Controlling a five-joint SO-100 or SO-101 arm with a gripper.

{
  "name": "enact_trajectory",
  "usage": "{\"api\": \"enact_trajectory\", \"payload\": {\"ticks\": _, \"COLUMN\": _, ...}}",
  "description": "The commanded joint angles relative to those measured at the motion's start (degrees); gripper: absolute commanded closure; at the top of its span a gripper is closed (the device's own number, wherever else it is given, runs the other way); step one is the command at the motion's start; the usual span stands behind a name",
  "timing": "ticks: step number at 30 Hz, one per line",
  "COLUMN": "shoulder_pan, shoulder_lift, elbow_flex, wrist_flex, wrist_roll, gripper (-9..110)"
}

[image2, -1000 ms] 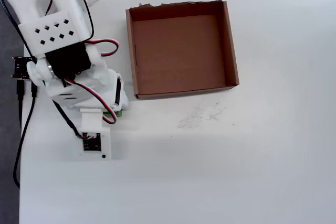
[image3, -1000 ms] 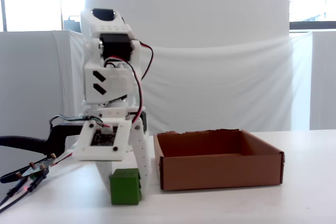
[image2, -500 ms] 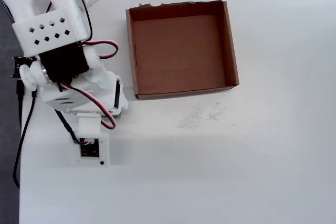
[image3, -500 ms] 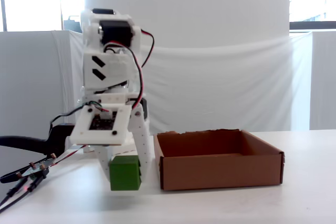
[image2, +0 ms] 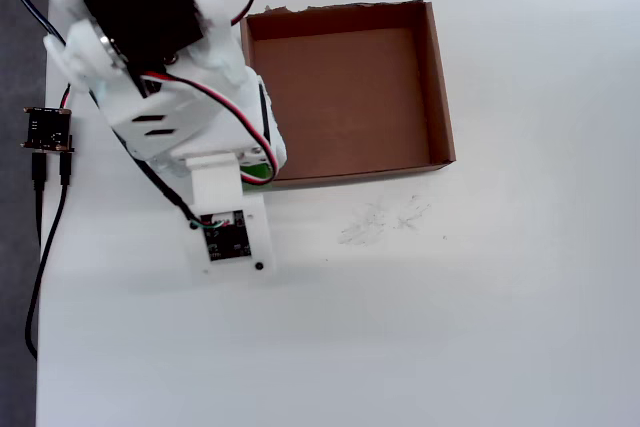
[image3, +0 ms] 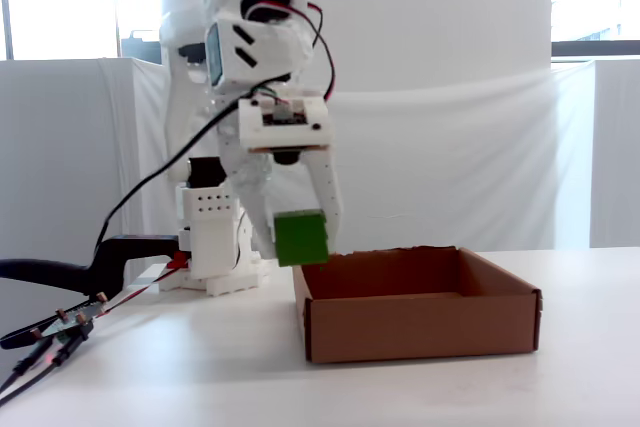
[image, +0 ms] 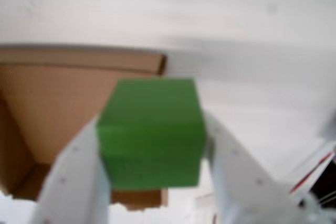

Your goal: Grasp a green cube and put it in a box.

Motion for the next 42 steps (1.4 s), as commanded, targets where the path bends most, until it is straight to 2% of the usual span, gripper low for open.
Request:
{"api": "enact_trajectory", "payload": {"ticks": 1, "shoulder_pan": -5.98, "shoulder_lift": 5.1, "elbow_flex": -3.96, "wrist_flex": 3.08, "wrist_roll": 1.93, "gripper": 85}}
{"api": "enact_trajectory", "payload": {"ticks": 6, "shoulder_pan": -13.89, "shoulder_lift": 7.38, "elbow_flex": 0.09, "wrist_flex": 1.93, "wrist_roll": 6.33, "gripper": 85}}
{"api": "enact_trajectory", "payload": {"ticks": 14, "shoulder_pan": -23.12, "shoulder_lift": 7.21, "elbow_flex": 12.66, "wrist_flex": -9.93, "wrist_roll": 10.46, "gripper": 86}}
{"api": "enact_trajectory", "payload": {"ticks": 22, "shoulder_pan": -25.4, "shoulder_lift": 3.16, "elbow_flex": 20.74, "wrist_flex": -20.83, "wrist_roll": 10.63, "gripper": 84}}
{"api": "enact_trajectory", "payload": {"ticks": 38, "shoulder_pan": -24.96, "shoulder_lift": -1.32, "elbow_flex": 22.24, "wrist_flex": -24.35, "wrist_roll": 10.11, "gripper": 84}}
{"api": "enact_trajectory", "payload": {"ticks": 42, "shoulder_pan": -24.52, "shoulder_lift": -1.14, "elbow_flex": 20.74, "wrist_flex": -23.38, "wrist_roll": 10.46, "gripper": 81}}
